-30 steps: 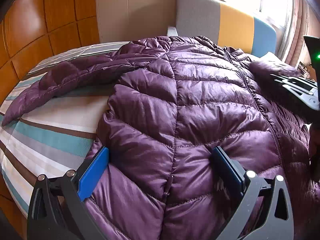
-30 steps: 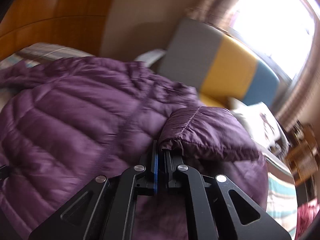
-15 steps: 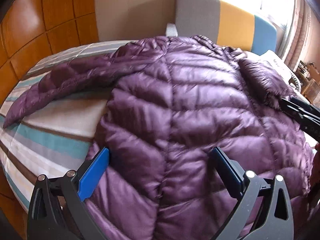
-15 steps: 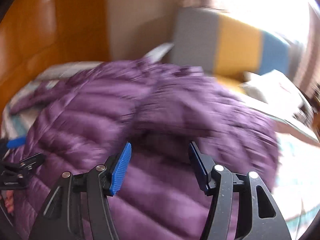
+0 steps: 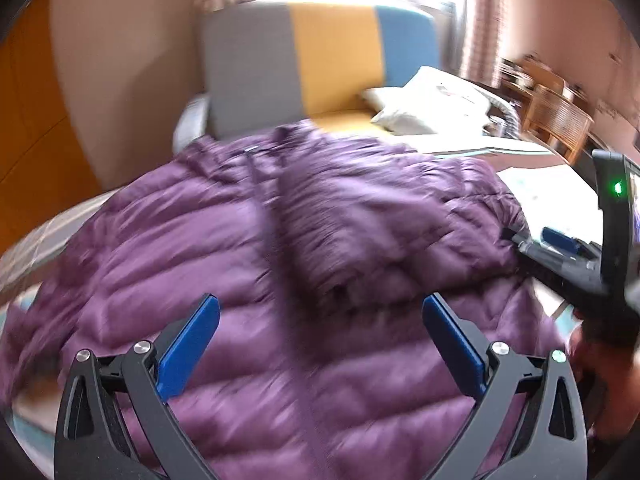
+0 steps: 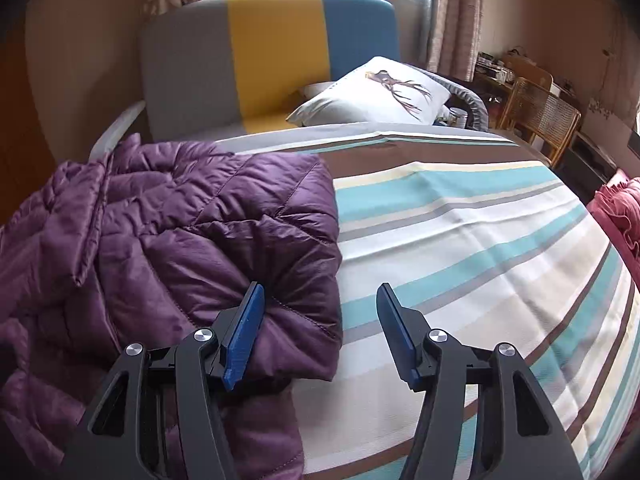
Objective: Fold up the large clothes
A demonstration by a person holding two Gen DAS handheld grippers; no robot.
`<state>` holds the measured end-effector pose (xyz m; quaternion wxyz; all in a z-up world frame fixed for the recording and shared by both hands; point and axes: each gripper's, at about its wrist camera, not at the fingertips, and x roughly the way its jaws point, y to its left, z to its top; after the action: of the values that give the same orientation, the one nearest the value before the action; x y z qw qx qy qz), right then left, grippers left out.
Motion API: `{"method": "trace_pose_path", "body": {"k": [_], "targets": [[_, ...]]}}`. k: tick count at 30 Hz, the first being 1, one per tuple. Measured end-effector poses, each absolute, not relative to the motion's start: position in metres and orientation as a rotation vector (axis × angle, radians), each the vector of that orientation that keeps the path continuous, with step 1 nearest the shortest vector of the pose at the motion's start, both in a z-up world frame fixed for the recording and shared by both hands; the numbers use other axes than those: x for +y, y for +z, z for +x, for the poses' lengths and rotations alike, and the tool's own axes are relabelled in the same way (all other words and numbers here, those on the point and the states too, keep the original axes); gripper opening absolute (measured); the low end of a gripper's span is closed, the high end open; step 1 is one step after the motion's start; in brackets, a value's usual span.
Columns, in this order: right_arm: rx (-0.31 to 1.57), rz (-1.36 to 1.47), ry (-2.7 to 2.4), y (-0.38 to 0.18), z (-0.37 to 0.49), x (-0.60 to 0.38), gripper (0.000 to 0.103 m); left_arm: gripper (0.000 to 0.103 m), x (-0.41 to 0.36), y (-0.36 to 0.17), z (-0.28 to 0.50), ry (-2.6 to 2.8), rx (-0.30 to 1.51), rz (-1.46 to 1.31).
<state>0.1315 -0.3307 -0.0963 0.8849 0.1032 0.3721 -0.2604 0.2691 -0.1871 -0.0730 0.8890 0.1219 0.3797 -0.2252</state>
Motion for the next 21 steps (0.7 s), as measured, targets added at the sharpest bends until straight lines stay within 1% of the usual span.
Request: {"method": "trace_pose_path", "body": {"k": [4, 5, 6, 7, 8, 9, 14, 16, 17, 18, 19, 20, 21], "targets": [[0.777, 0.207, -0.546, -0.097, 0.130, -0.331, 0.059, 0.101, -0.217, -0.082, 0.287, -0.421, 0.770, 0.341], [0.782, 0.205, -0.546, -0.097, 0.138, -0.332, 0.059, 0.098, -0.220, -0.087, 0.291, -0.411, 0.778, 0.352], [0.788, 0.202, -0.547, -0.097, 0.146, -0.331, 0.059, 0.087, -0.222, -0.091, 0.296, -0.405, 0.790, 0.358], [0.788, 0.198, -0.550, -0.098, 0.147, -0.331, 0.059, 0.080, -0.221, -0.094, 0.300, -0.401, 0.799, 0.352], [0.786, 0.188, -0.555, -0.097, 0.151, -0.329, 0.059, 0.069, -0.217, -0.096, 0.303, -0.403, 0.810, 0.331], [0.786, 0.177, -0.558, -0.097, 0.152, -0.328, 0.059, 0.066, -0.206, -0.095, 0.308, -0.406, 0.825, 0.266], [0.788, 0.152, -0.564, -0.098, 0.156, -0.325, 0.059, 0.063, -0.150, -0.093, 0.316, -0.299, 0.833, 0.037], [0.787, 0.152, -0.564, -0.098, 0.156, -0.325, 0.059, 0.065, -0.126, -0.098, 0.316, -0.268, 0.858, -0.036], [0.787, 0.150, -0.565, -0.098, 0.156, -0.325, 0.059, 0.068, -0.114, -0.100, 0.314, -0.254, 0.869, -0.075], [0.788, 0.149, -0.566, -0.099, 0.157, -0.325, 0.059, 0.078, -0.107, -0.101, 0.312, -0.240, 0.869, -0.097], [0.788, 0.147, -0.567, -0.099, 0.157, -0.324, 0.059, 0.082, -0.100, -0.101, 0.309, -0.231, 0.862, -0.121], [0.786, 0.143, -0.570, -0.099, 0.157, -0.324, 0.059, 0.091, -0.094, -0.100, 0.306, -0.236, 0.852, -0.155], [0.785, 0.141, -0.571, -0.099, 0.157, -0.323, 0.059, 0.097, -0.088, -0.098, 0.303, -0.257, 0.834, -0.193]]}}
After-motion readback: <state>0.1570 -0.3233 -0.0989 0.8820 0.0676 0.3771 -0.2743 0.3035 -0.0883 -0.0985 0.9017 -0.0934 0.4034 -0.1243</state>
